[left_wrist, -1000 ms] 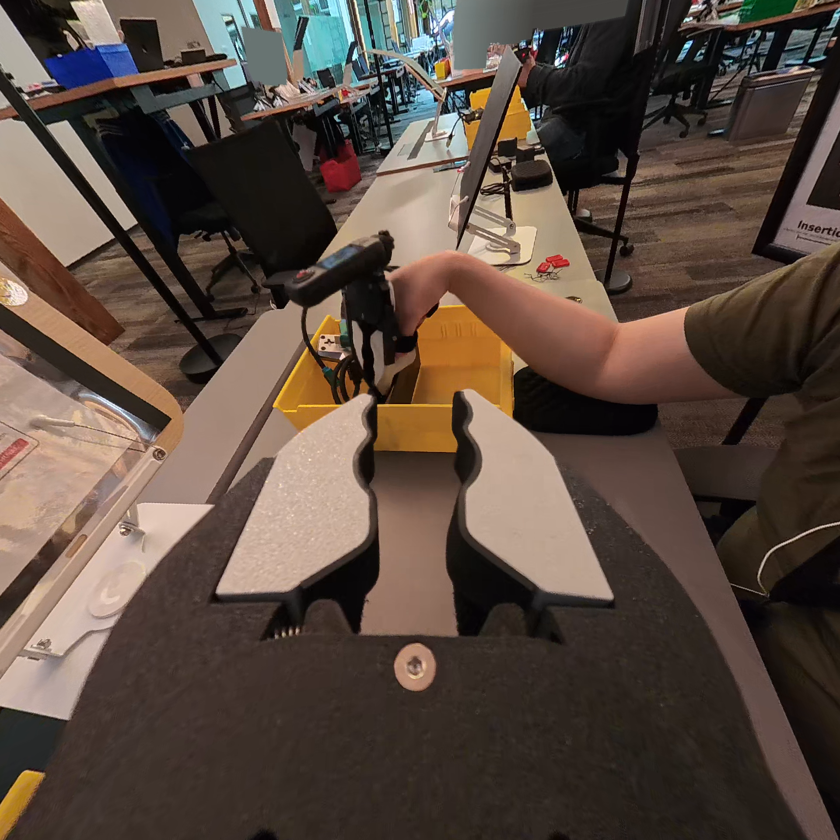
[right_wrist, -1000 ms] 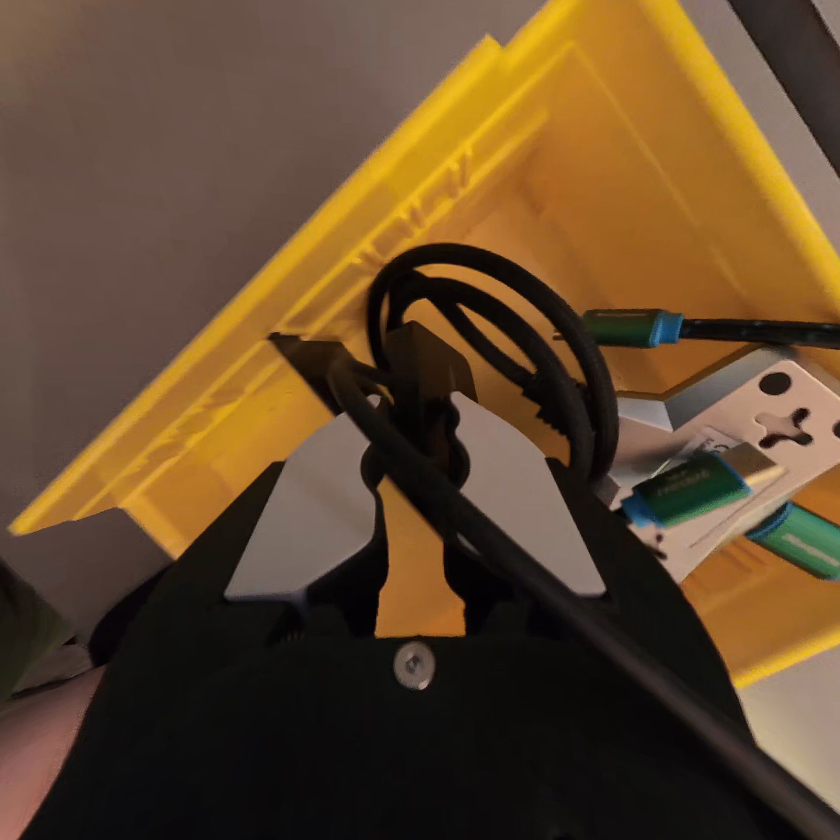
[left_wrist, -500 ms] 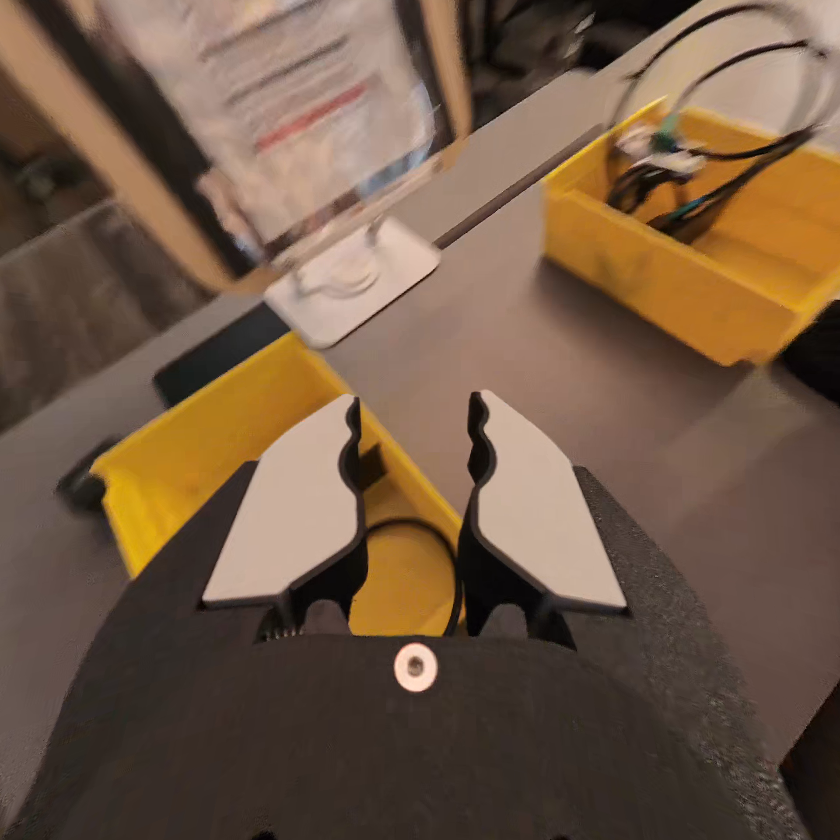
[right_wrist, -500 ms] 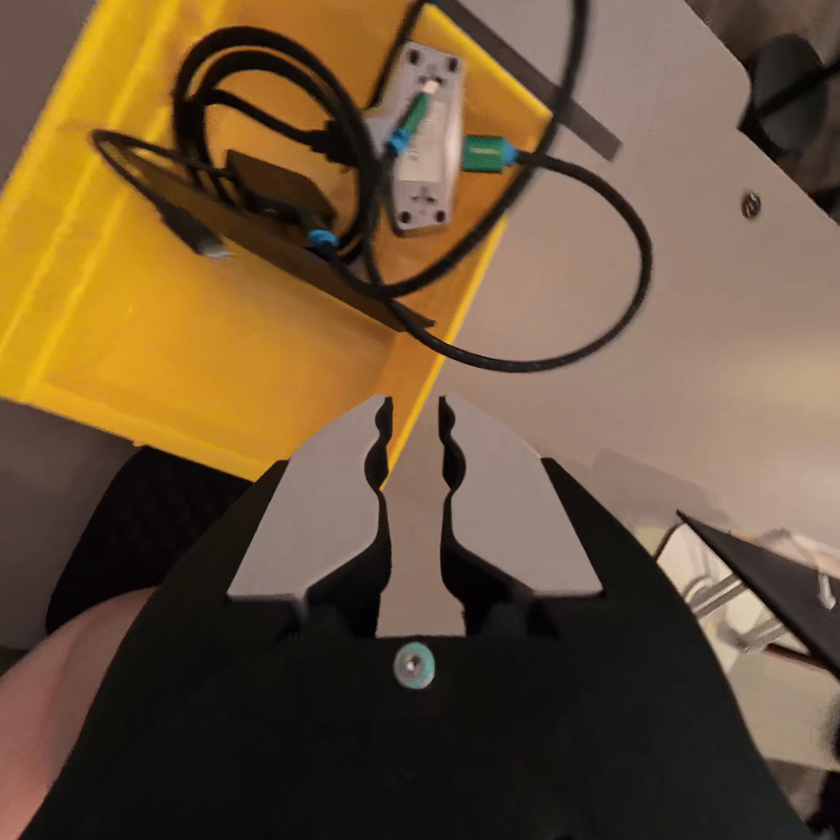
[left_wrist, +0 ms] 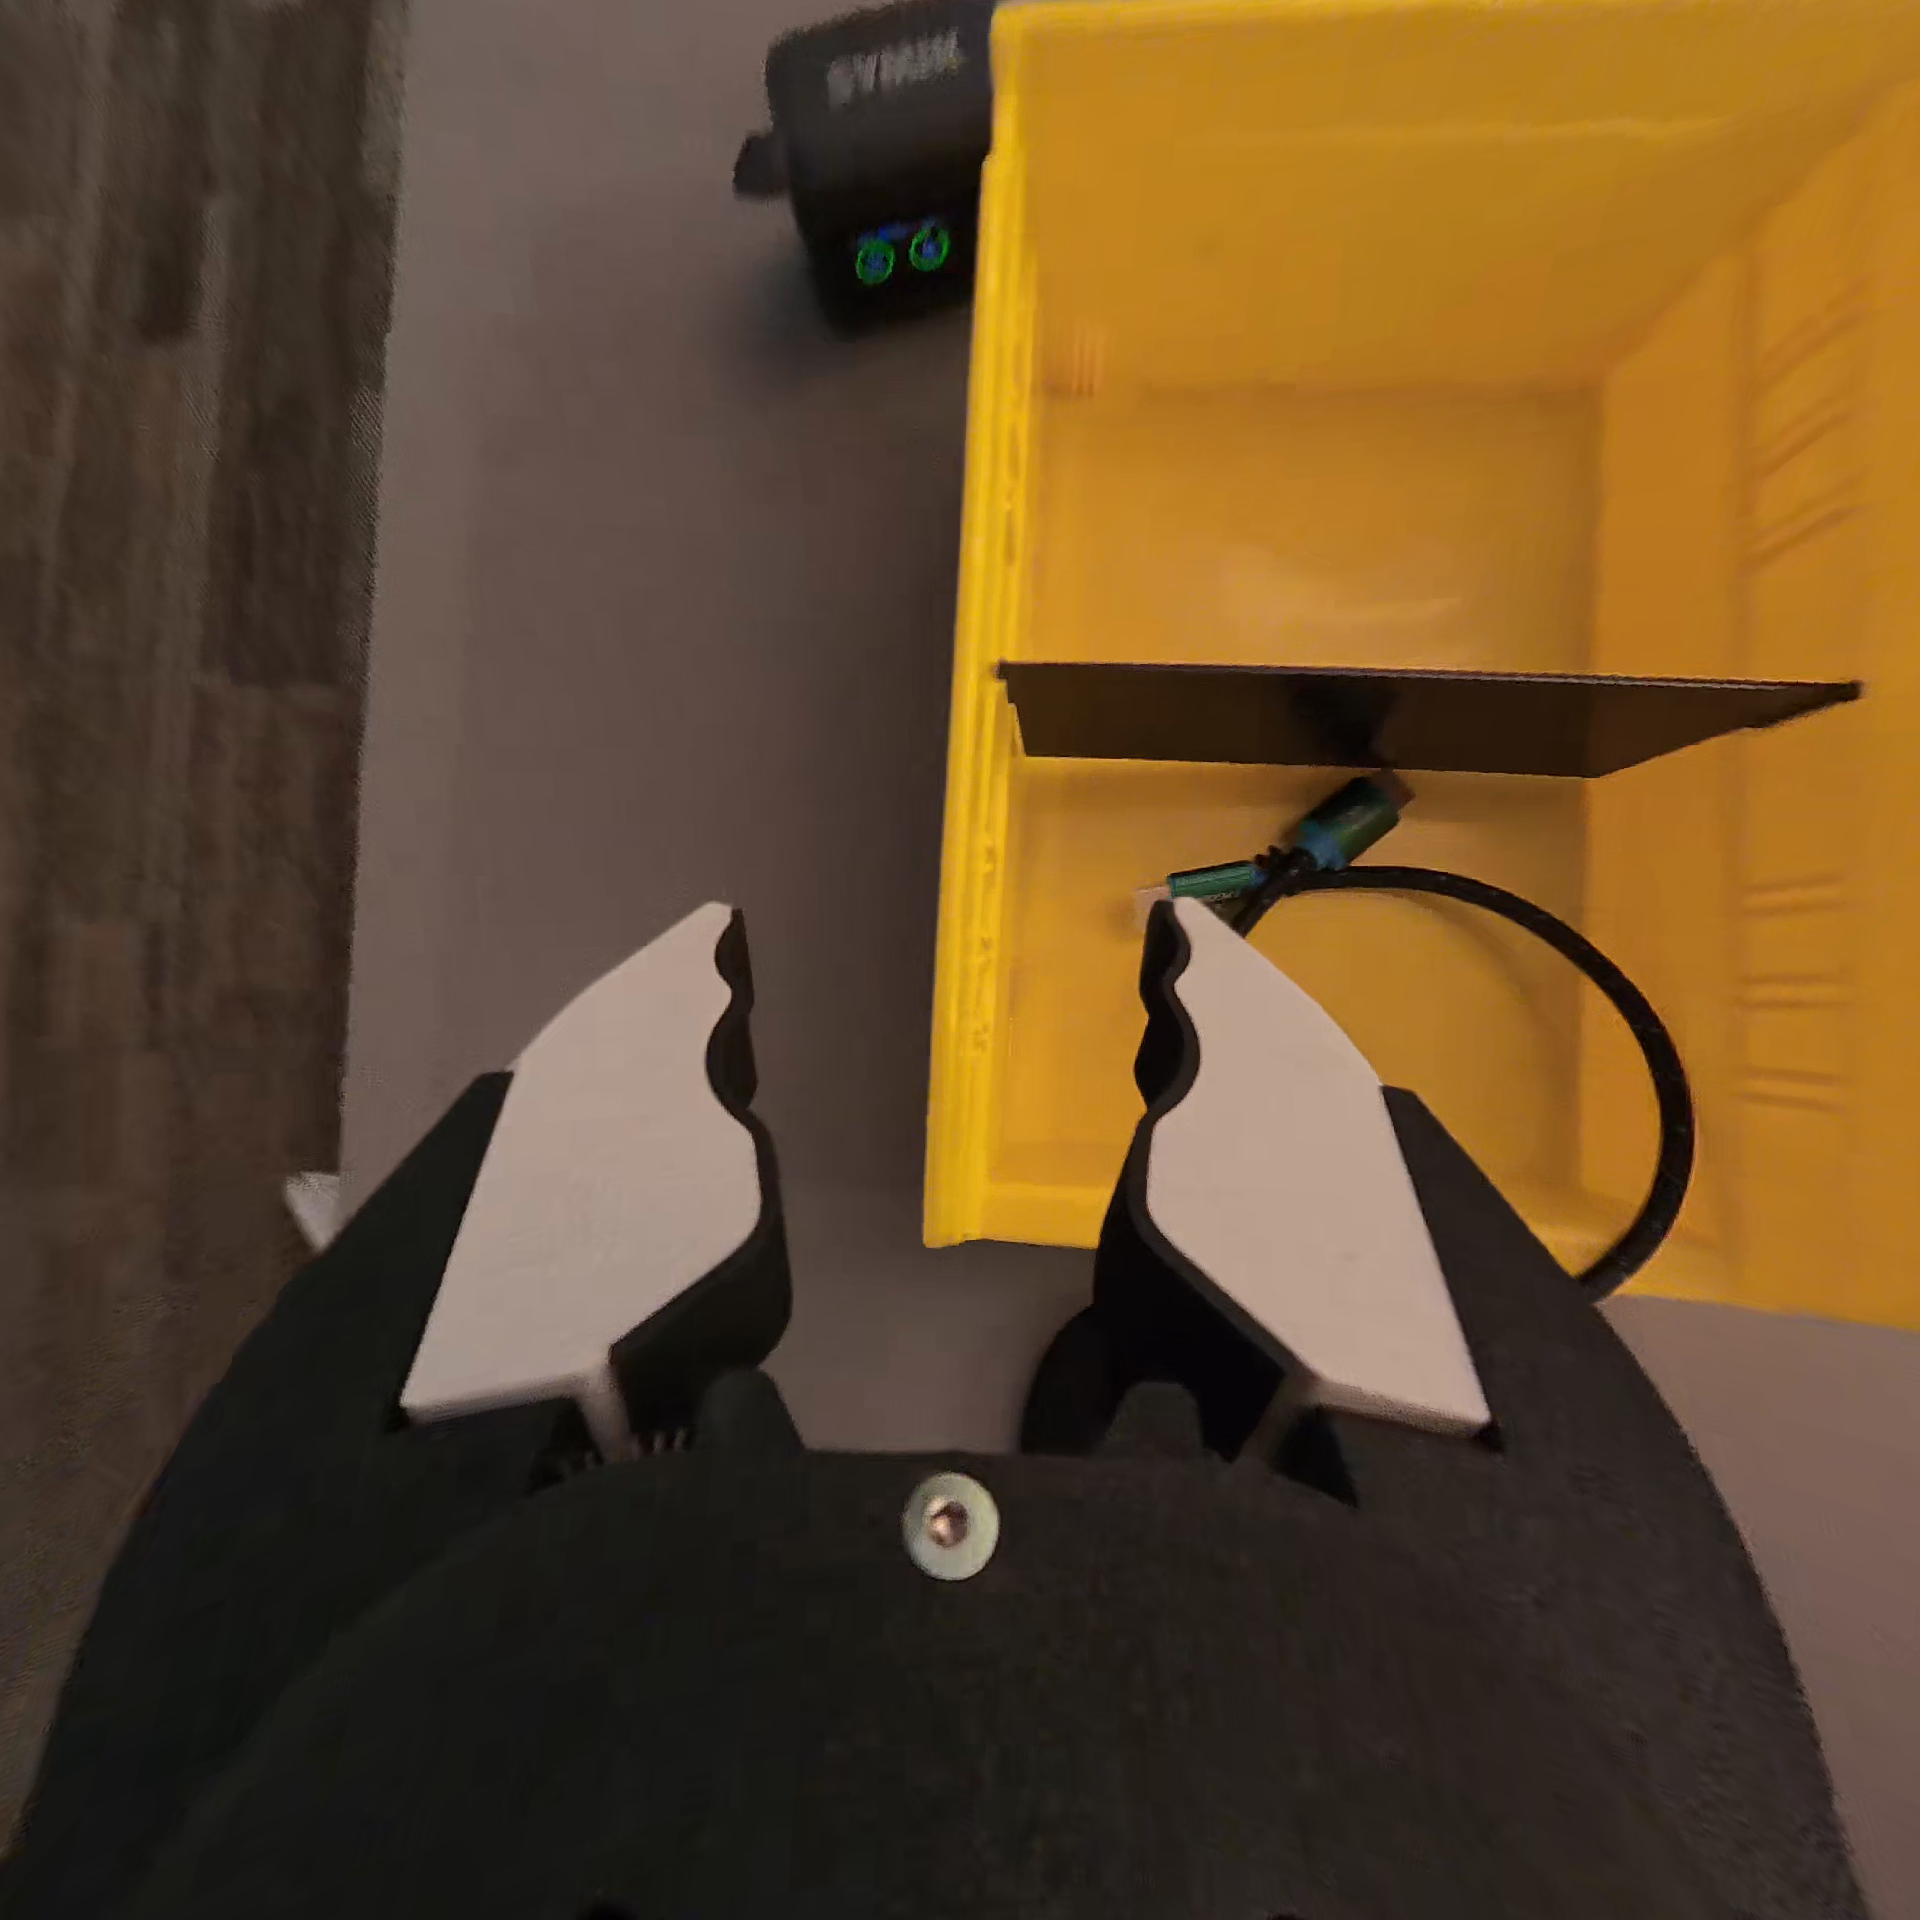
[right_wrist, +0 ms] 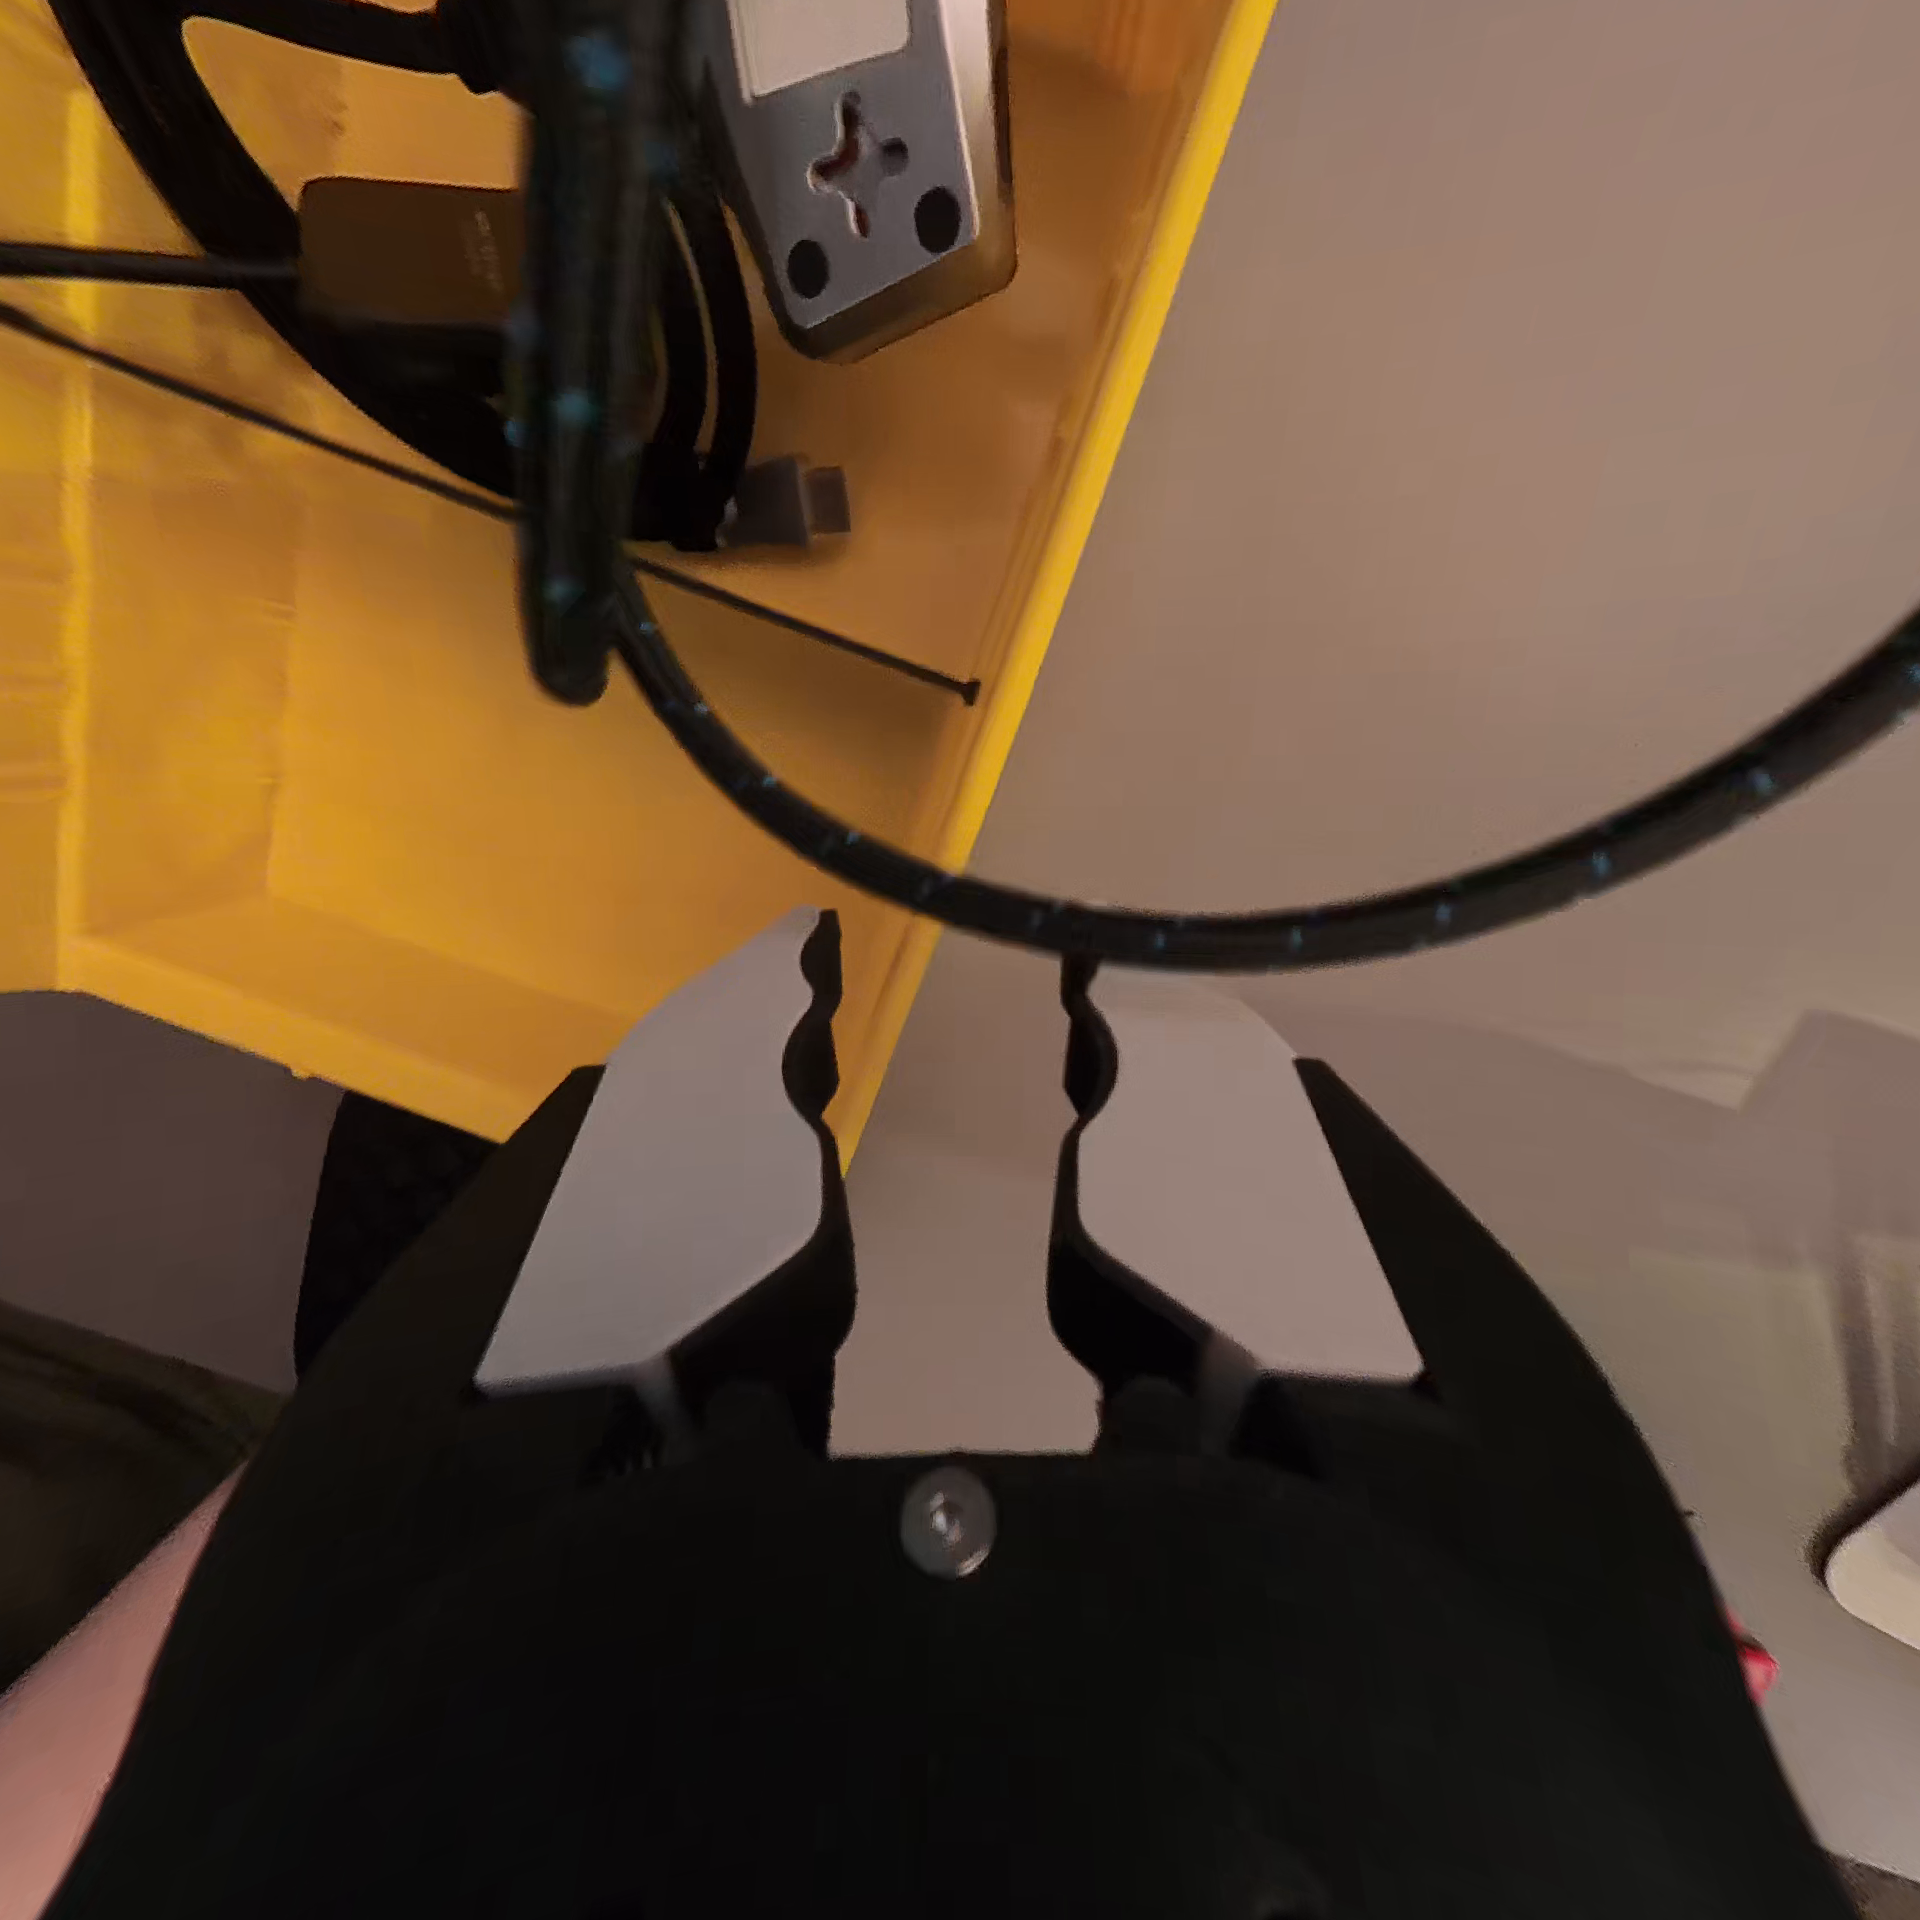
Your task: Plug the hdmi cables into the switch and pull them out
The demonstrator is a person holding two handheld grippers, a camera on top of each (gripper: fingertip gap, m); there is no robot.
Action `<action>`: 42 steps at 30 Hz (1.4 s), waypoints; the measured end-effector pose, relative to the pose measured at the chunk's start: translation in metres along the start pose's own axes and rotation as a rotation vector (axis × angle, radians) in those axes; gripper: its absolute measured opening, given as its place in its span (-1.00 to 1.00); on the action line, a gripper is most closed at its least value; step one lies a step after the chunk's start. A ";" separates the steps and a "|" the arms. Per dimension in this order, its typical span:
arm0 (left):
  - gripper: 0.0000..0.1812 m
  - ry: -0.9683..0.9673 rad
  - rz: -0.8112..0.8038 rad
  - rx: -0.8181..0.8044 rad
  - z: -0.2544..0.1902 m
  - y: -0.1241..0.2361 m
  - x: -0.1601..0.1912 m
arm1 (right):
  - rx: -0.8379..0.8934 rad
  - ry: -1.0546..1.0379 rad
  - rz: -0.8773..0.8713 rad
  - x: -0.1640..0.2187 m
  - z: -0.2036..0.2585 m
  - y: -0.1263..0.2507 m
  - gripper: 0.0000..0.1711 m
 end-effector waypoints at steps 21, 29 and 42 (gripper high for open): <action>-0.88 -0.213 0.488 0.174 -0.051 -0.067 0.023 | -0.042 -0.083 0.335 -0.027 0.038 -0.041 -0.92; -0.74 -0.332 0.657 0.159 -0.101 -0.058 0.029 | 0.038 -0.001 0.364 -0.056 0.090 -0.052 -0.87; -0.68 -0.453 0.700 0.159 -0.144 -0.055 0.026 | 0.166 0.189 0.333 -0.082 0.151 -0.065 -0.73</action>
Point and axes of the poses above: each gripper's, where its closed fingertips meet, y back along the fingers, x out of its underside, z = x × y across the jaws, the point moved 7 cm from there along y, back along the fingers, and after that the axes turned 3 degrees about z, right-handed, at the moved point
